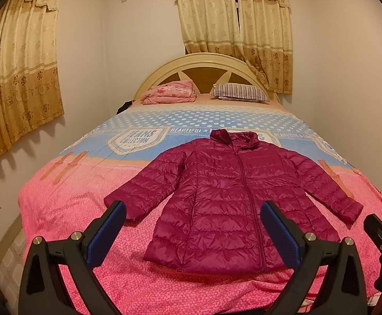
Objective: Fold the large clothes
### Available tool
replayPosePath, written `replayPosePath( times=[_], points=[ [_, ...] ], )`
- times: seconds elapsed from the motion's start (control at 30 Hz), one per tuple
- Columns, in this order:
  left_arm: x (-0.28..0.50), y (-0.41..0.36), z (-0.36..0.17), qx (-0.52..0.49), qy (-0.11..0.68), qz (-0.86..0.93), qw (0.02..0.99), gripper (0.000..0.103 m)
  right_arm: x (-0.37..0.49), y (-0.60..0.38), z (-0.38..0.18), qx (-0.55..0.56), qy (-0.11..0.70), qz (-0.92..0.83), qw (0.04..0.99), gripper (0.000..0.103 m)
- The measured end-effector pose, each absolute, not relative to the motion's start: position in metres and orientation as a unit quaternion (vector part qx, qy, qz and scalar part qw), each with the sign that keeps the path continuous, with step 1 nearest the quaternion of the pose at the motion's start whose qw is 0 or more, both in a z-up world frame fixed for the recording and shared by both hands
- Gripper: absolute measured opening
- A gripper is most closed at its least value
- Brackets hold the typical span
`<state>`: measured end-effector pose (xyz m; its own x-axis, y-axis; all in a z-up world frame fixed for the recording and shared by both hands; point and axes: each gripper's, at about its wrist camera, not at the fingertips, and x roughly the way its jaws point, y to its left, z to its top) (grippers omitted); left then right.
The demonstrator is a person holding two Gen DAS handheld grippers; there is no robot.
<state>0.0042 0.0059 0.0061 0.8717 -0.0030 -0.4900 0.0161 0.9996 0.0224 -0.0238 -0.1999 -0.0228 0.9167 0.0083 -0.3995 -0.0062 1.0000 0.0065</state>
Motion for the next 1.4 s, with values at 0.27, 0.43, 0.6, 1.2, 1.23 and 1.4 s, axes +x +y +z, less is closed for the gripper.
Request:
replayPosePath(
  times=[0.27,0.43,0.6,1.2,1.23,1.4],
  points=[
    [0.0053,0.0057,0.0028,0.013,0.251,-0.003,0.968,0.102,-0.0247,-0.2002,-0.0224,0.007,0.202,0.004,0.979,0.103],
    [0.0060,0.0057,0.0018,0.014,0.252,-0.003,0.968,0.102,-0.0242,-0.1989,-0.0231,0.006,0.204,0.007,0.979,0.103],
    [0.0066,0.0062,0.0018,0.012,0.251,-0.002,0.968,0.102,-0.0242,-0.1982,-0.0228,0.009,0.203,0.006,0.979,0.103],
    [0.0057,0.0082,-0.0024,0.011,0.251,-0.001,0.968,0.102,-0.0220,-0.1982,-0.0260,0.010,0.209,0.012,0.978,0.103],
    [0.0058,0.0090,-0.0020,0.011,0.251,0.000,0.968,0.102,-0.0218,-0.1972,-0.0264,0.010,0.210,0.013,0.977,0.103],
    [0.0058,0.0095,-0.0028,0.010,0.251,0.000,0.968,0.102,-0.0203,-0.1989,-0.0289,0.010,0.212,0.014,0.977,0.103]
  ],
)
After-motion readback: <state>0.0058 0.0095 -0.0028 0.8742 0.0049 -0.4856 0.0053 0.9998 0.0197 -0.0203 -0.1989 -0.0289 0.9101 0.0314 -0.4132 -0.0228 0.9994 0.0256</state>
